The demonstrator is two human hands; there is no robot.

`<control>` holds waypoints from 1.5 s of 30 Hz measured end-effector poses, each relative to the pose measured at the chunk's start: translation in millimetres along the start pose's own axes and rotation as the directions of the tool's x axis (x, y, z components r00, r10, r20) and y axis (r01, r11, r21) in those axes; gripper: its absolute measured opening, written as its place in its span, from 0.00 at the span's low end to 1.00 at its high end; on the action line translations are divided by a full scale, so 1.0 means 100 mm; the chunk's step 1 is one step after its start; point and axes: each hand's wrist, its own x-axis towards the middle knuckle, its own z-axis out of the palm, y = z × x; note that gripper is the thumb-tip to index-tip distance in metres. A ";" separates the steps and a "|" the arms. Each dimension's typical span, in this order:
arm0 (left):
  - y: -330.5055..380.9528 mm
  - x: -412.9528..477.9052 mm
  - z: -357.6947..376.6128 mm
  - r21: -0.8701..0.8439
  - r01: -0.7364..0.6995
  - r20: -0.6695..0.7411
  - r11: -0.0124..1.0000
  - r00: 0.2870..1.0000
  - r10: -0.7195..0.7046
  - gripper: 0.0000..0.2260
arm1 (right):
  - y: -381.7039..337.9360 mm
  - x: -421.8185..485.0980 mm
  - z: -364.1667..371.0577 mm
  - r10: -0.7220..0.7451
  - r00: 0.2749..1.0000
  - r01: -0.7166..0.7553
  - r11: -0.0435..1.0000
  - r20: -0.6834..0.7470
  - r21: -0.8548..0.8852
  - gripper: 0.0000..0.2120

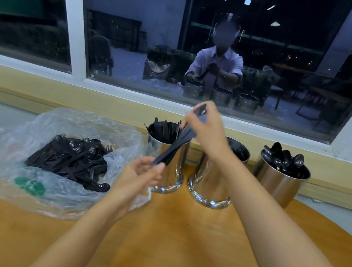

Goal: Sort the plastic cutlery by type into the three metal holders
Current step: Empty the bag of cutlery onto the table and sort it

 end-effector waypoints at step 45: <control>-0.50 -1.39 -1.59 0.997 0.020 -0.033 0.080 0.984 0.176 0.11 | 0.24 -2.14 1.02 0.177 0.827 0.323 0.627 0.534 -0.709 0.36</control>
